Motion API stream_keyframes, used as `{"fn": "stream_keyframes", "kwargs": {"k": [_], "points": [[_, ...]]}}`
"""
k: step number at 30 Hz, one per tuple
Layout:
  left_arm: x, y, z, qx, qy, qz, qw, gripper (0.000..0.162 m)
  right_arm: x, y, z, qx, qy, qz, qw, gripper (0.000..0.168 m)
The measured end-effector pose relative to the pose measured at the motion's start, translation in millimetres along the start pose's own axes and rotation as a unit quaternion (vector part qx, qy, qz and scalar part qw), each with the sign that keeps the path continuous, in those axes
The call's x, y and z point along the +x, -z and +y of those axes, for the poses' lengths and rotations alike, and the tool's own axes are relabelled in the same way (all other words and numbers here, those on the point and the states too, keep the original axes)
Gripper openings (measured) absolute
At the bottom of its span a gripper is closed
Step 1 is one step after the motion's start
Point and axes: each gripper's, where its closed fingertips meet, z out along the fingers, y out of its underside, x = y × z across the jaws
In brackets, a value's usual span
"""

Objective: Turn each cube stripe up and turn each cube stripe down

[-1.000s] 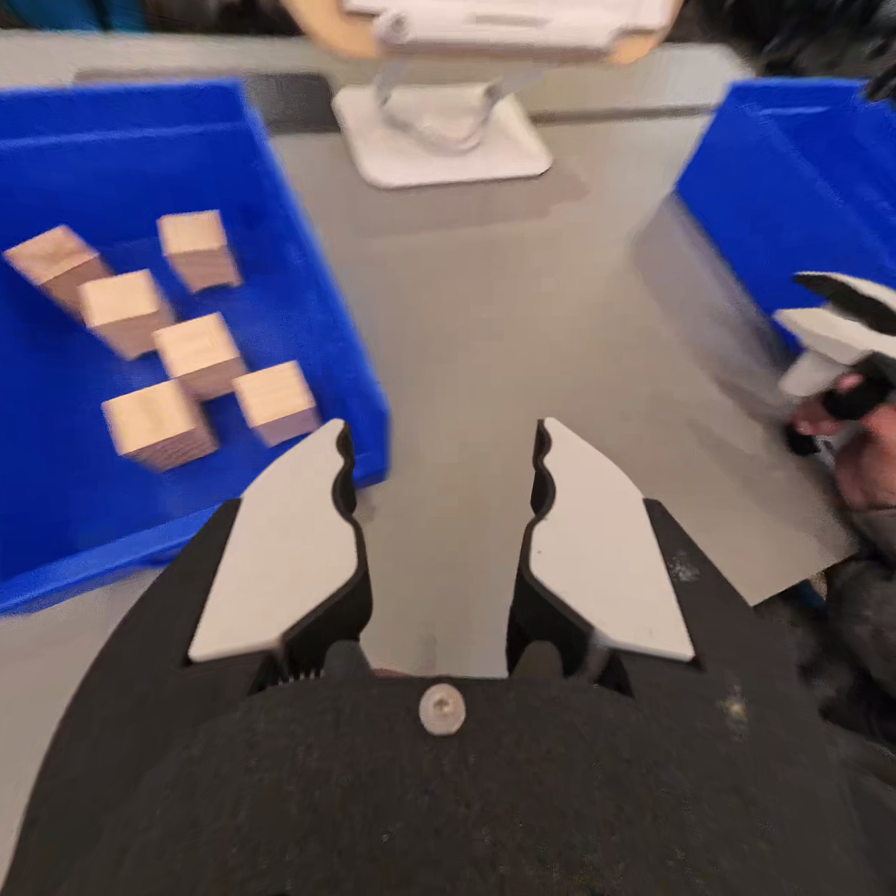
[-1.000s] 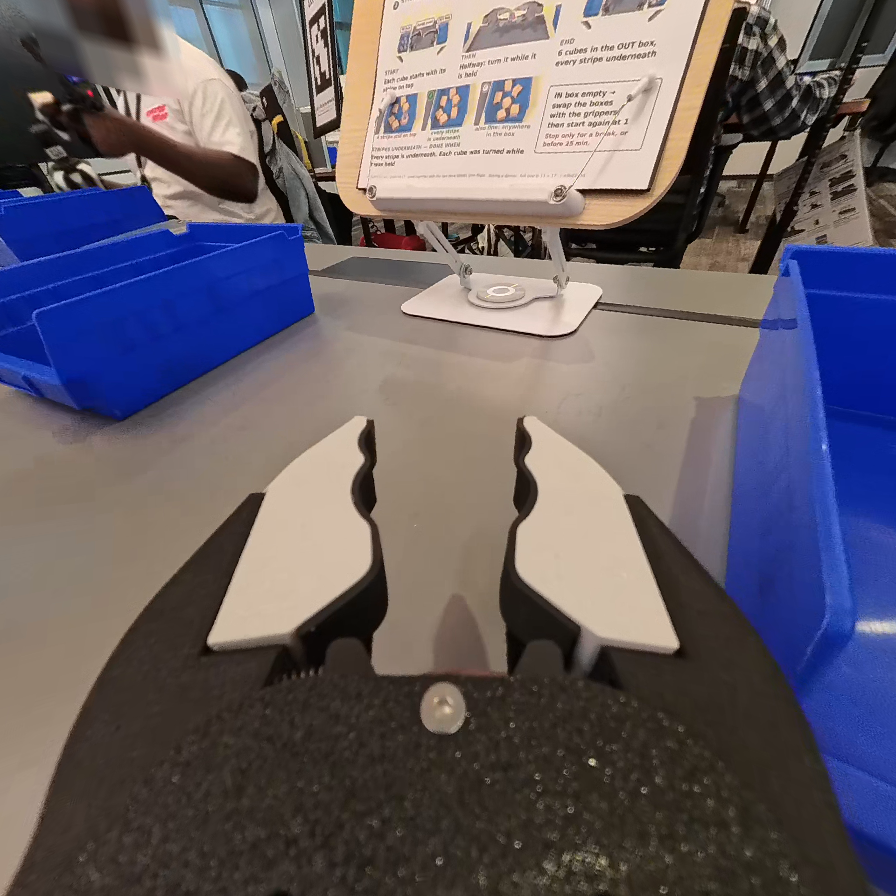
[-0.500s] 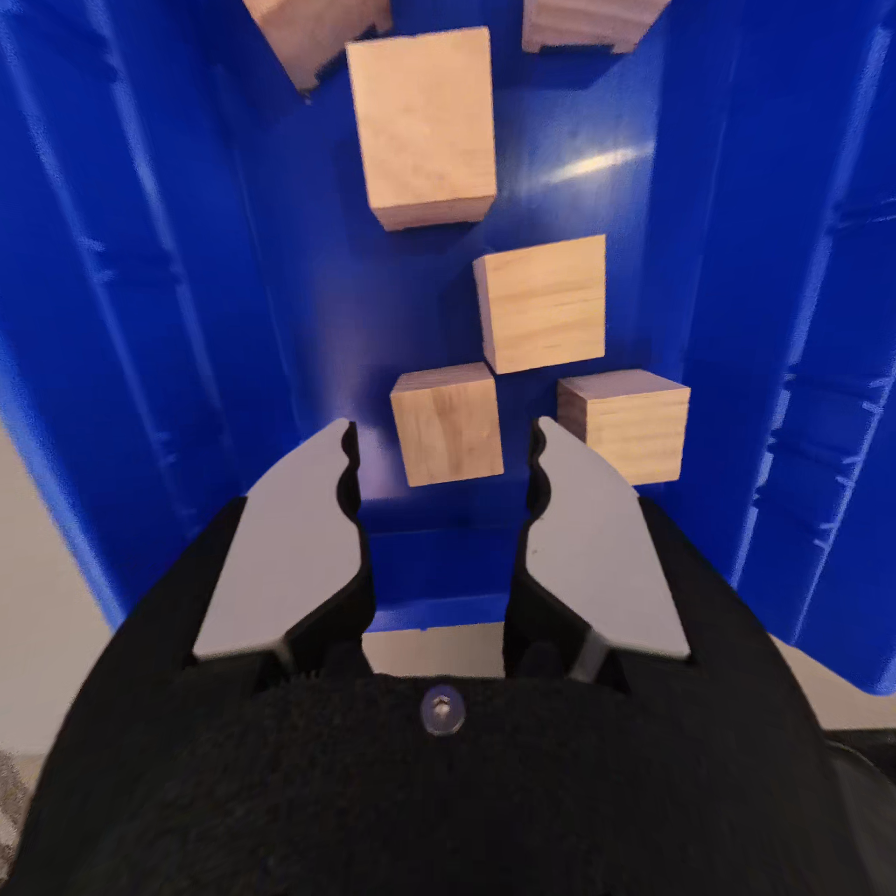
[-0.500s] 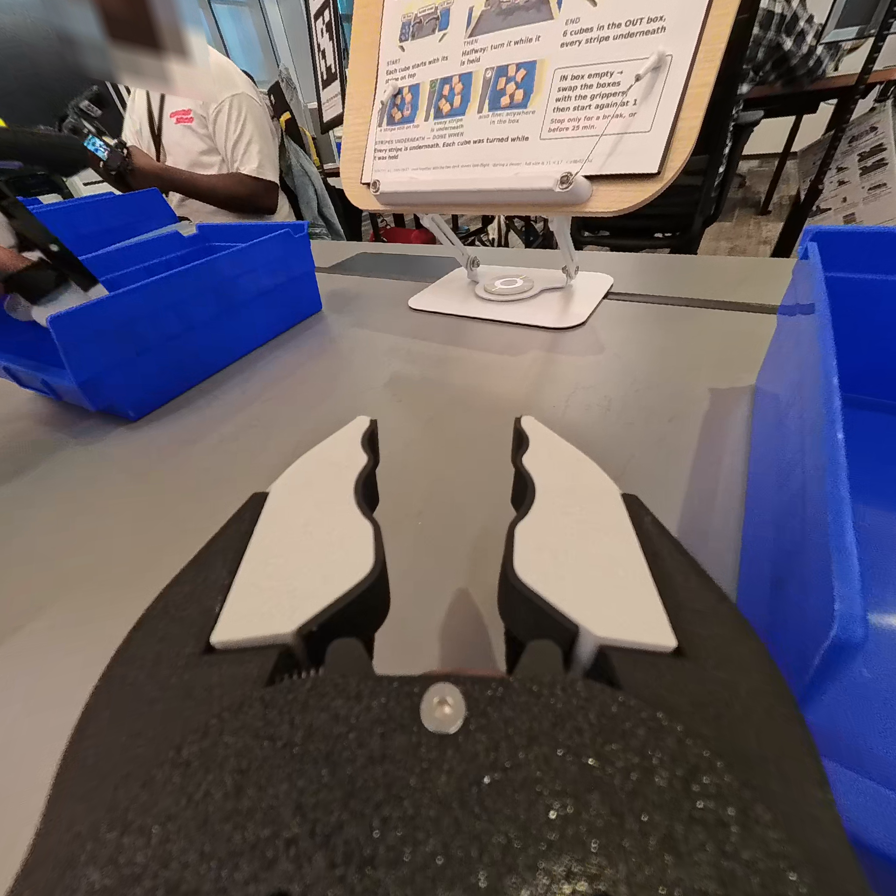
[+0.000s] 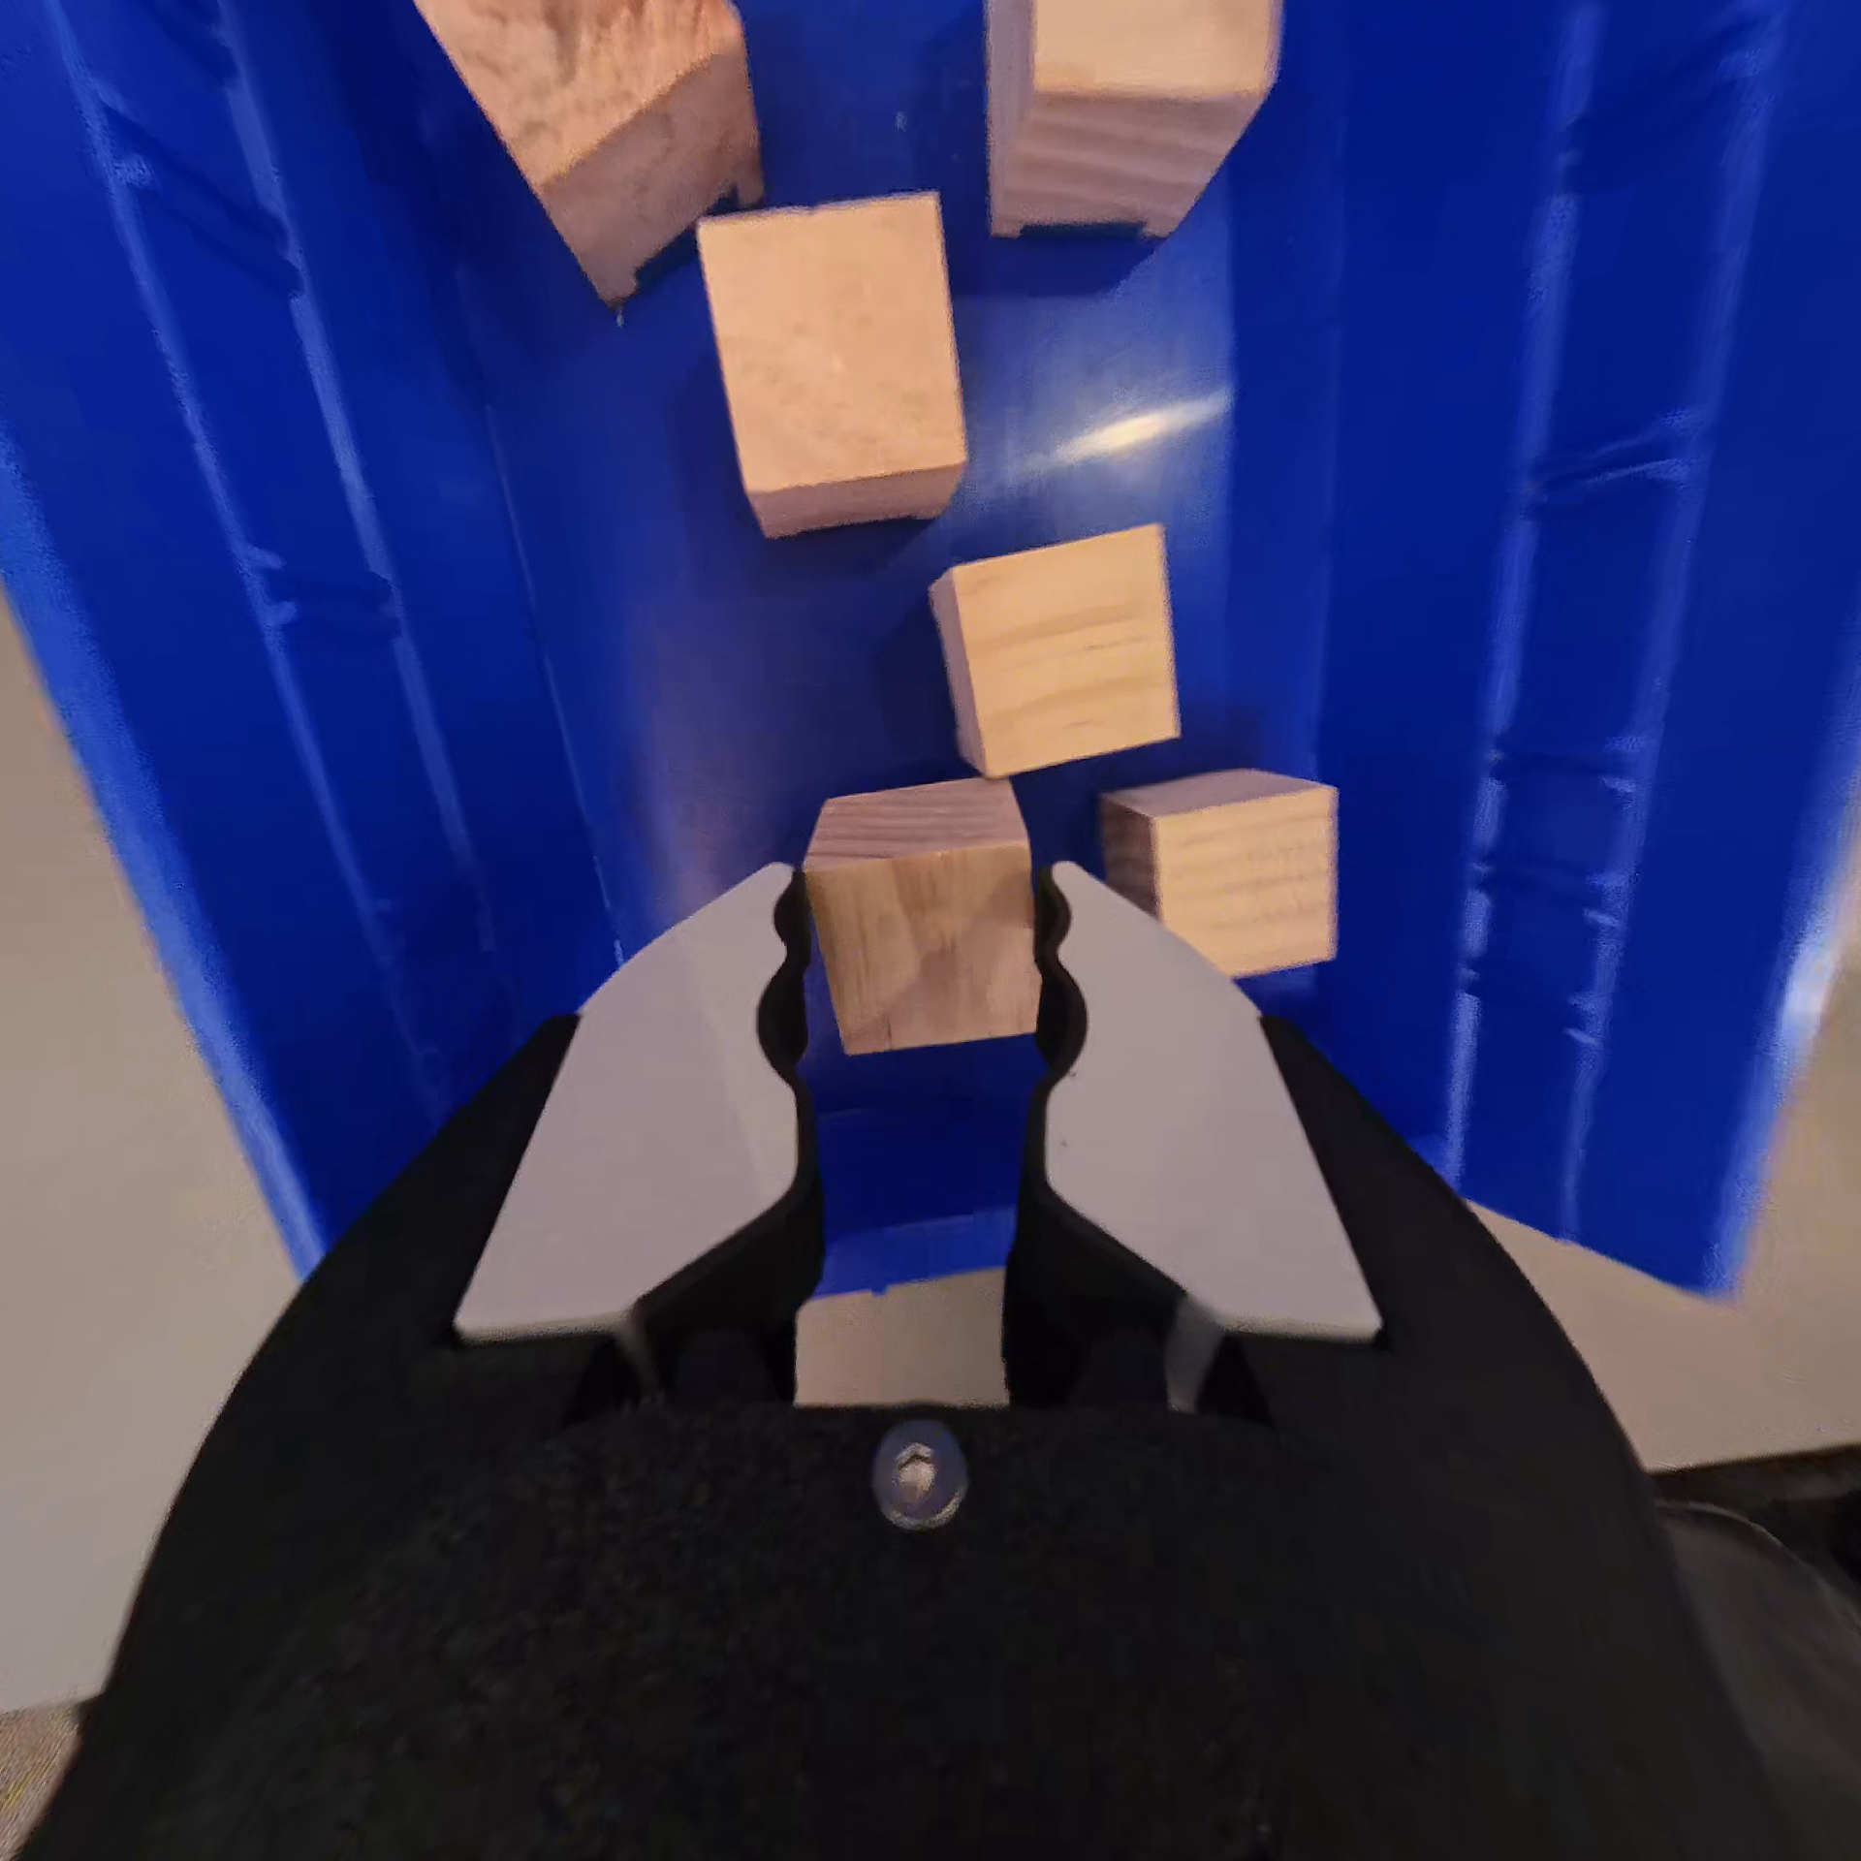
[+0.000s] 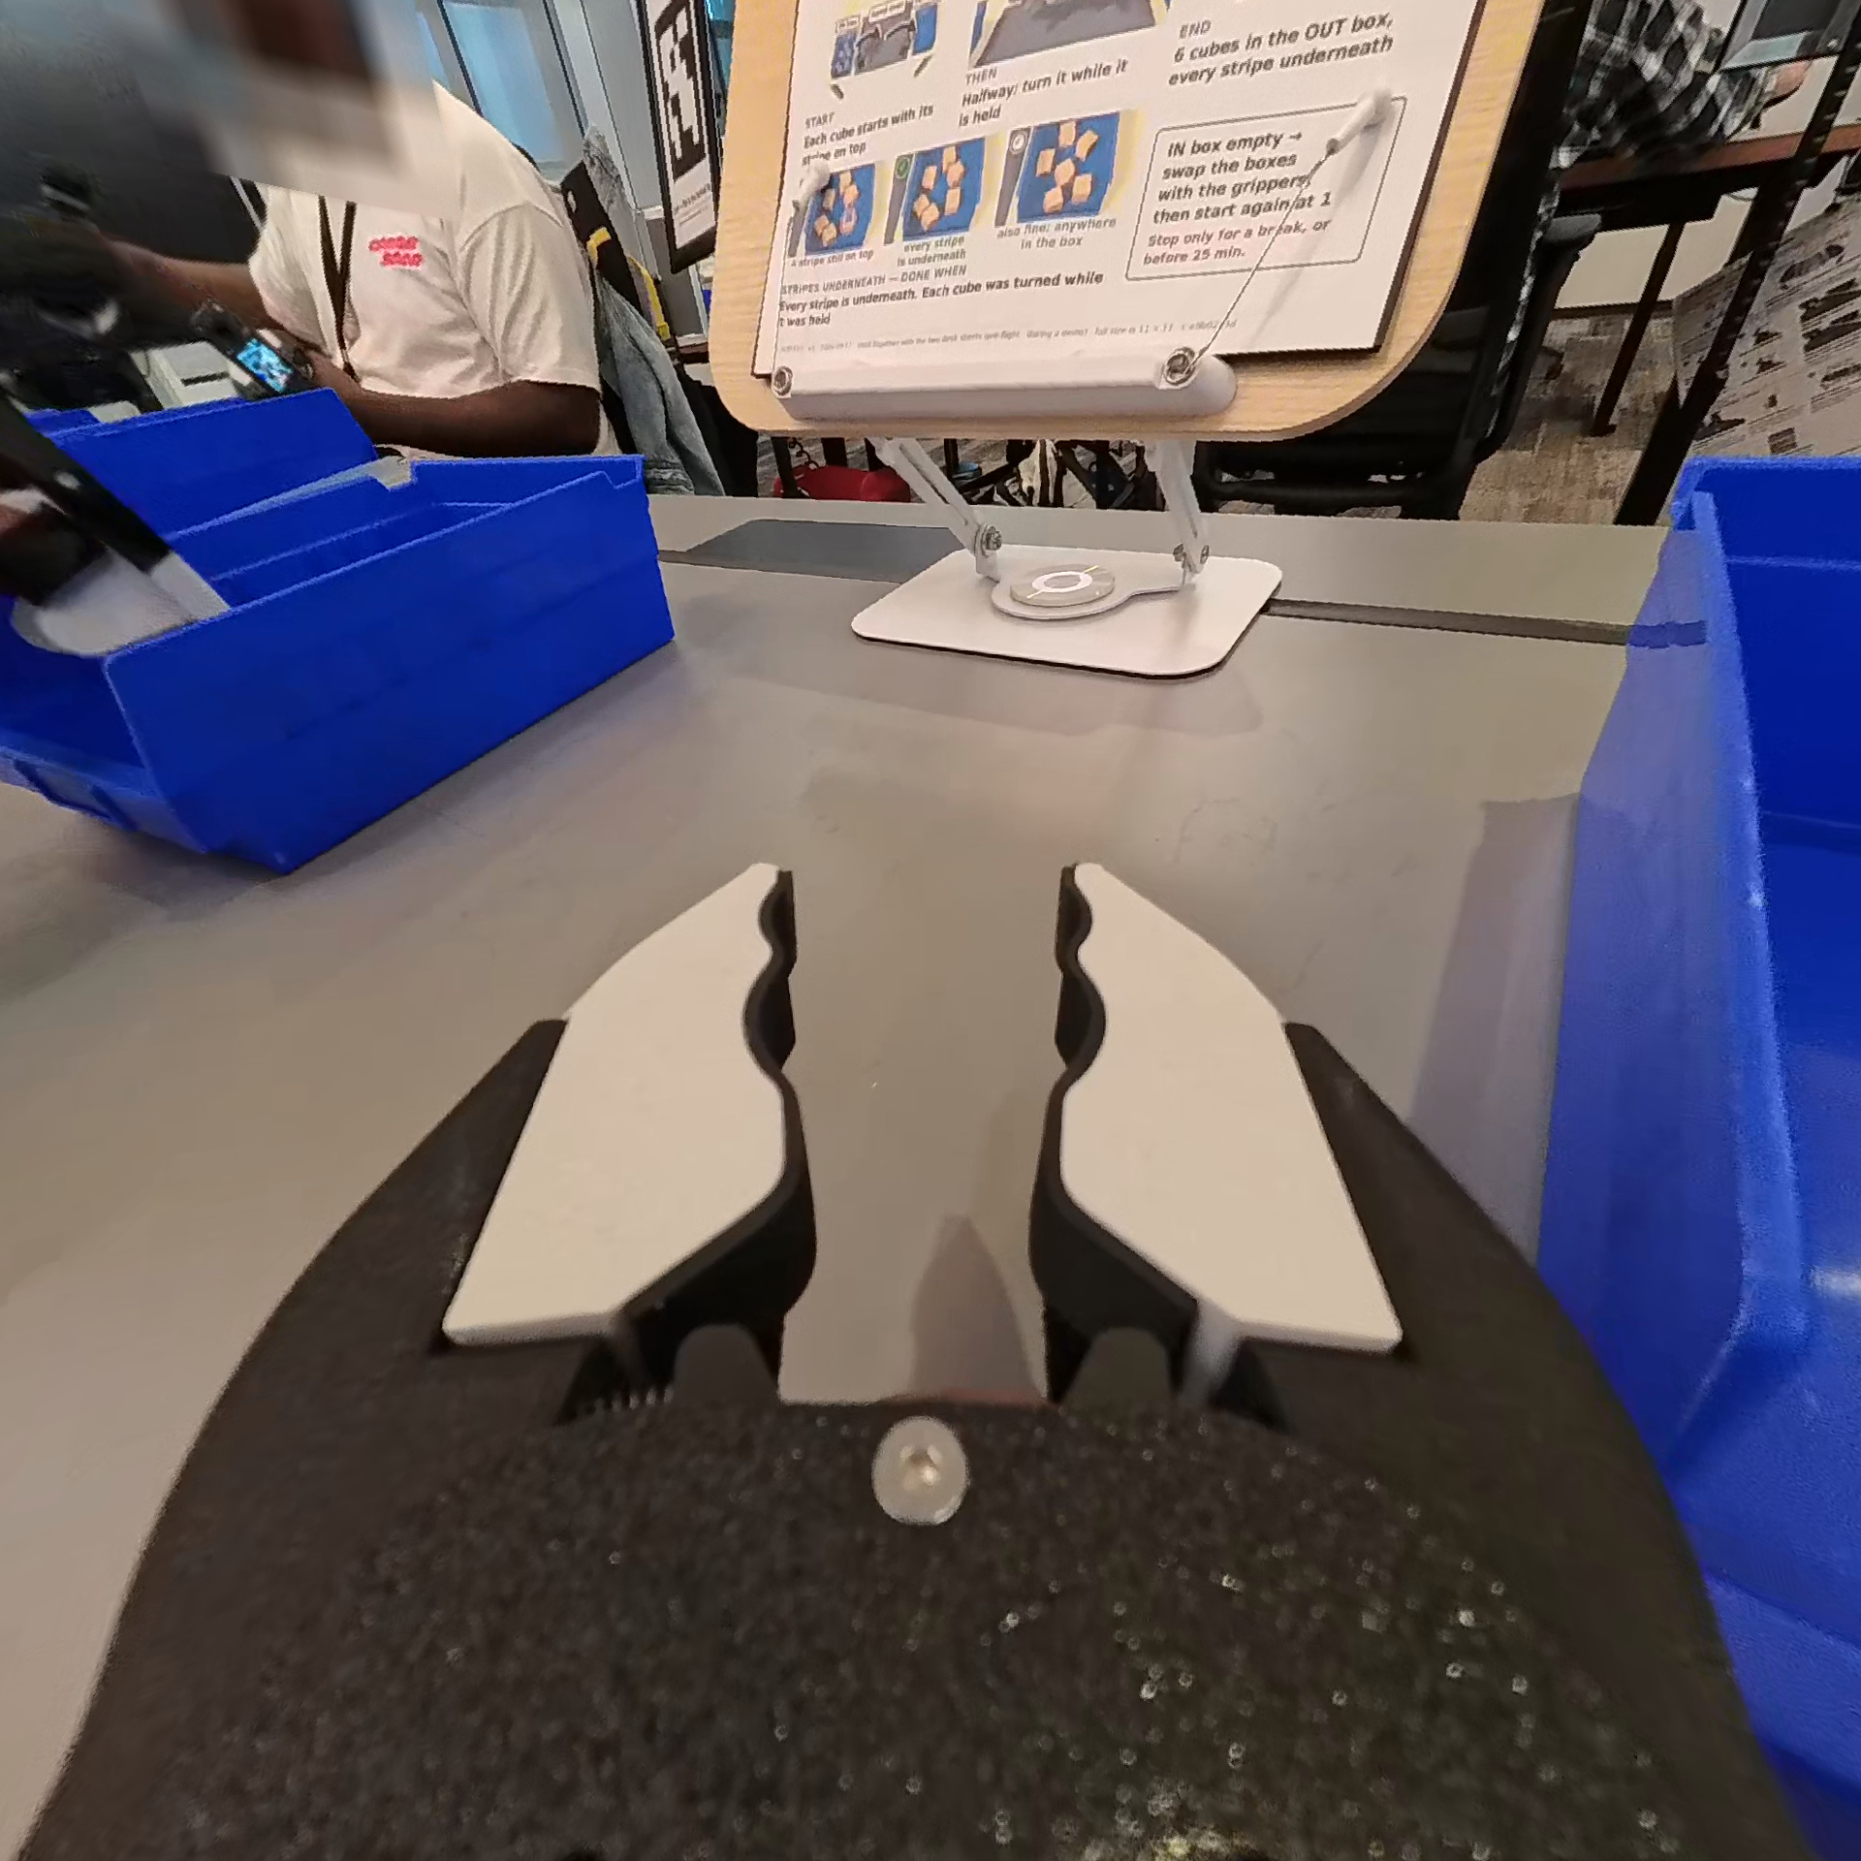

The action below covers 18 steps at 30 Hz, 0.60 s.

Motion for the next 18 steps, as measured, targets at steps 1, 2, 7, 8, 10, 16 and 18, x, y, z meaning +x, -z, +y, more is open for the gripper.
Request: {"fn": "stream_keyframes", "kwargs": {"k": [1,2,7,8,10,16,18], "points": [[5.1,11.8,-2.8,0.022,-0.002,0.016,1.0,0.042,0.1,-0.1,0.0,0.0,-0.001,0.0,1.0,0.049],[11.1,24.3,-5.7,0.044,-0.003,0.035,0.998,0.042,0.2,-0.2,0.2,-0.001,-0.001,-0.001,1.0,0.049],[72.9,91.2,-24.9,0.167,0.007,0.208,0.964,0.042,0.8,-0.6,0.8,-0.003,-0.004,0.0,1.0,0.049],[91.6,103.9,-29.1,0.19,0.005,0.256,0.948,0.042,1.0,-0.5,0.7,-0.003,-0.005,0.0,1.0,0.049],[129.7,120.4,-33.3,0.212,0.005,0.346,0.914,0.042,1.5,-0.2,0.4,-0.001,-0.008,-0.001,1.0,0.048],[247.2,122.6,-30.2,0.183,0.012,0.578,0.795,0.042,-6.9,-3.7,-6.1,0.001,-0.068,-0.062,0.996,0.048],[280.0,117.3,-24.8,0.153,0.026,0.644,0.749,0.041,-25.1,-8.7,-14.7,-0.029,-0.159,-0.145,0.976,0.049]]}}
